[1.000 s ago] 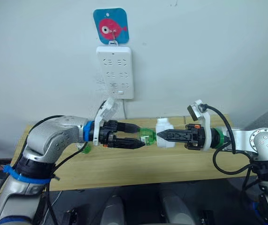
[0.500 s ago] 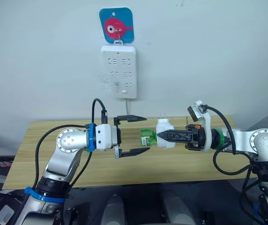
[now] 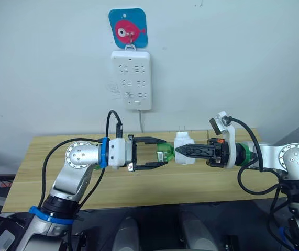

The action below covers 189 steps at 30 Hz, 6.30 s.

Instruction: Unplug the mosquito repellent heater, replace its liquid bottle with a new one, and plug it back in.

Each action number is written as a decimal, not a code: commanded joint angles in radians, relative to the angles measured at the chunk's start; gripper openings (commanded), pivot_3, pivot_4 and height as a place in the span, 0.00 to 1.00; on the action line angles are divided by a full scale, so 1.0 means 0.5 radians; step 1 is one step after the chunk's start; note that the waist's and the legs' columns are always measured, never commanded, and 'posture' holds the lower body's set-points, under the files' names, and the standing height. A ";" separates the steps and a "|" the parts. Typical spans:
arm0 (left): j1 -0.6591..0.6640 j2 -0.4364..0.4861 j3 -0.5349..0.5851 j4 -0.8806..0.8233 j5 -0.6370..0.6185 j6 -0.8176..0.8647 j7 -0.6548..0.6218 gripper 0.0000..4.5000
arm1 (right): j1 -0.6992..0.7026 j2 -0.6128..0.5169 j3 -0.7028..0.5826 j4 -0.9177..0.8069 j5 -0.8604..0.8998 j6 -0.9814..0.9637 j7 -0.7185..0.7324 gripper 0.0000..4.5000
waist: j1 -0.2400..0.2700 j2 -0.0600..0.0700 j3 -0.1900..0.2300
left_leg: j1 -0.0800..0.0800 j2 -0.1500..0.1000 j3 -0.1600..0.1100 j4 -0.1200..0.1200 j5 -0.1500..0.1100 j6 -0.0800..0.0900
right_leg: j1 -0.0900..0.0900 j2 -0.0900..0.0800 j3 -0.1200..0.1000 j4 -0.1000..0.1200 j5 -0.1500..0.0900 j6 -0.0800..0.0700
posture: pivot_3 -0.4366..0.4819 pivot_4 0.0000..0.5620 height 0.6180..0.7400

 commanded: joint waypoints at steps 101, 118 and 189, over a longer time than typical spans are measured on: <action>0.099 -0.169 0.039 0.132 0.275 -0.635 -0.012 0.96 | -0.046 0.007 -0.054 -0.033 -0.031 0.020 0.059 0.67 | 0.040 -0.002 0.036 | -0.002 0.000 0.009 0.002 -0.003 0.004 | -0.006 -0.002 0.005 0.001 0.001 0.002 | 0.37 0.36 0.88; -0.270 0.258 0.174 -0.052 -0.618 1.332 0.120 0.50 | -0.035 0.003 -0.060 -0.047 -0.023 0.023 0.063 0.67 | 0.005 -0.003 0.037 | -0.003 0.000 0.004 0.003 -0.003 0.004 | -0.005 -0.001 0.002 0.004 0.000 0.003 | 0.39 0.37 0.88; 0.226 -0.369 0.287 -0.181 0.043 0.497 0.816 0.50 | 0.203 1.404 -0.959 -0.938 -1.503 0.027 -0.341 1.00 | -0.004 -0.001 0.039 | 0.001 0.001 0.008 0.000 -0.003 0.004 | -0.006 -0.003 0.004 0.006 0.001 0.001 | 0.34 0.32 0.88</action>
